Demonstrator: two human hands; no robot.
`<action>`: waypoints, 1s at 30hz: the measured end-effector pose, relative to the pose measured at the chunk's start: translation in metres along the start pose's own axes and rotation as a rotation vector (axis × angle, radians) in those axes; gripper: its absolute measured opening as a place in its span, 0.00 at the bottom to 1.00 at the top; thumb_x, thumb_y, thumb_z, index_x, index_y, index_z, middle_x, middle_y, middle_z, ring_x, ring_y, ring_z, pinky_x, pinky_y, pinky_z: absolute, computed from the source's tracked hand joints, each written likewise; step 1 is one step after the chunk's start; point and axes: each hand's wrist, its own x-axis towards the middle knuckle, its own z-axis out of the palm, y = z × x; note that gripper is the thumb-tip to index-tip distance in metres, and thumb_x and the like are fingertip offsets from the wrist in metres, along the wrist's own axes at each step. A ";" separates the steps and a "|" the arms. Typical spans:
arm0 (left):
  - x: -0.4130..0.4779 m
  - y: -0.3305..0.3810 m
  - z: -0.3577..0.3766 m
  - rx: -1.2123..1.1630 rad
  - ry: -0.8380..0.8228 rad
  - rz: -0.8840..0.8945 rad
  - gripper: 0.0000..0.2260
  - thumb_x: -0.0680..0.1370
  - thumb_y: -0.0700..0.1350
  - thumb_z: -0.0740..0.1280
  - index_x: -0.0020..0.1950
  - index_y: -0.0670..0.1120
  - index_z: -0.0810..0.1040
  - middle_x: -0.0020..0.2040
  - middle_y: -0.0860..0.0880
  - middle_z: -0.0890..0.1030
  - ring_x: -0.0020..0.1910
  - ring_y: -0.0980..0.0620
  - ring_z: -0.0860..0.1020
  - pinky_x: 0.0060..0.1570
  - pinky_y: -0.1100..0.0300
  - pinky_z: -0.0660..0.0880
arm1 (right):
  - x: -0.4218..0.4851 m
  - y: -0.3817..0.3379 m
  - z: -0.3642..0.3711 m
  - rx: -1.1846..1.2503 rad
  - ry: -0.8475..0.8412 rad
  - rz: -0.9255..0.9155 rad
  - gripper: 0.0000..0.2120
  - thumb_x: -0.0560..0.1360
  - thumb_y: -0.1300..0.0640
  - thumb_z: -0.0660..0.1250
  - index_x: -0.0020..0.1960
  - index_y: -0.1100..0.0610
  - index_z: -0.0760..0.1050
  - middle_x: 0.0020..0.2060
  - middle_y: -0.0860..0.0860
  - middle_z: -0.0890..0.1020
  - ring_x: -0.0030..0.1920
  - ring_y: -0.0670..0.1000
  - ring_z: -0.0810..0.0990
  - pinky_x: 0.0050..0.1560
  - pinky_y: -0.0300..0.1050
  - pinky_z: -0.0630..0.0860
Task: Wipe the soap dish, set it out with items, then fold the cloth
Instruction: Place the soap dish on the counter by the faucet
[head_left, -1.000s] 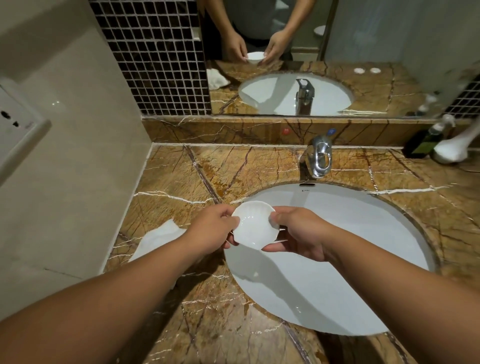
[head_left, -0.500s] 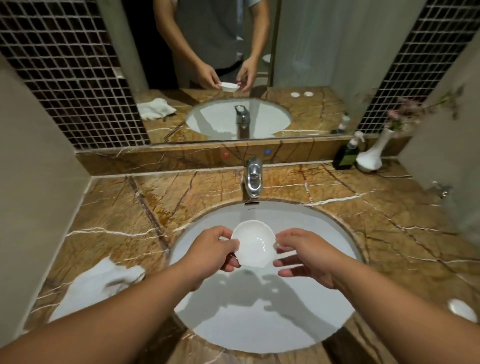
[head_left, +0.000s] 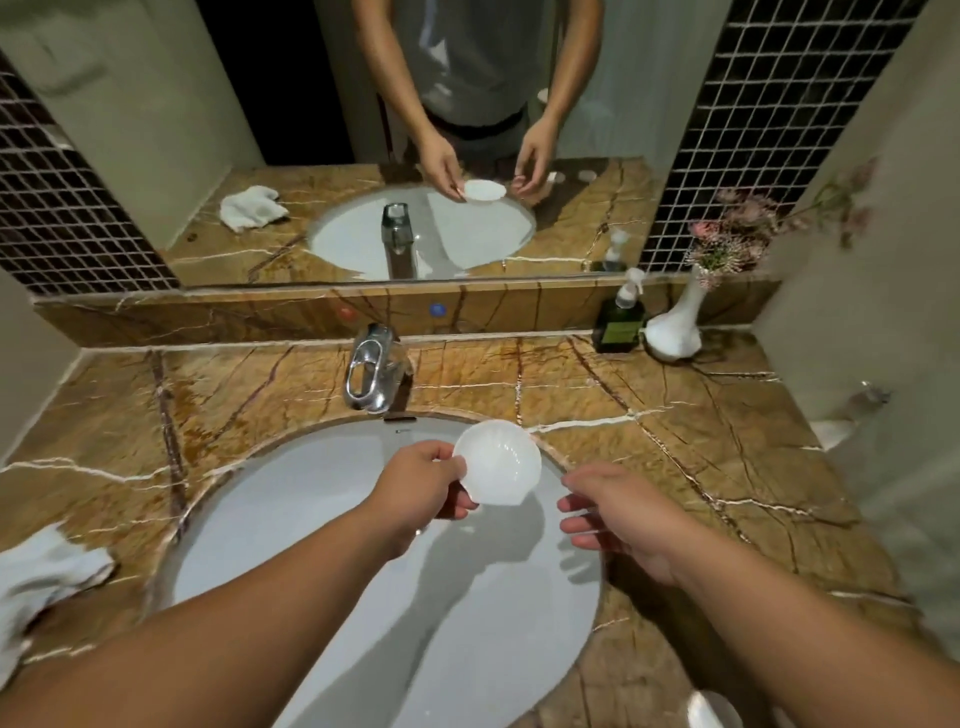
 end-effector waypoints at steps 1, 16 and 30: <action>0.007 0.004 0.004 -0.020 0.018 -0.006 0.06 0.79 0.36 0.62 0.52 0.36 0.77 0.31 0.38 0.80 0.29 0.46 0.79 0.29 0.58 0.77 | 0.005 -0.003 -0.003 -0.006 -0.005 -0.003 0.07 0.78 0.57 0.63 0.53 0.56 0.77 0.42 0.56 0.81 0.35 0.51 0.81 0.34 0.43 0.80; 0.107 0.045 0.017 -0.066 0.145 -0.104 0.10 0.79 0.34 0.62 0.60 0.39 0.74 0.45 0.35 0.80 0.30 0.47 0.80 0.33 0.53 0.80 | 0.089 -0.066 -0.005 0.022 -0.001 -0.013 0.05 0.77 0.61 0.62 0.51 0.58 0.75 0.42 0.58 0.76 0.39 0.54 0.76 0.43 0.48 0.79; 0.153 0.056 0.028 -0.010 0.151 -0.137 0.07 0.78 0.33 0.62 0.49 0.42 0.77 0.34 0.40 0.81 0.31 0.43 0.81 0.39 0.45 0.83 | 0.168 -0.087 0.008 0.217 0.107 0.063 0.10 0.77 0.52 0.65 0.55 0.56 0.77 0.51 0.55 0.82 0.49 0.53 0.83 0.44 0.44 0.83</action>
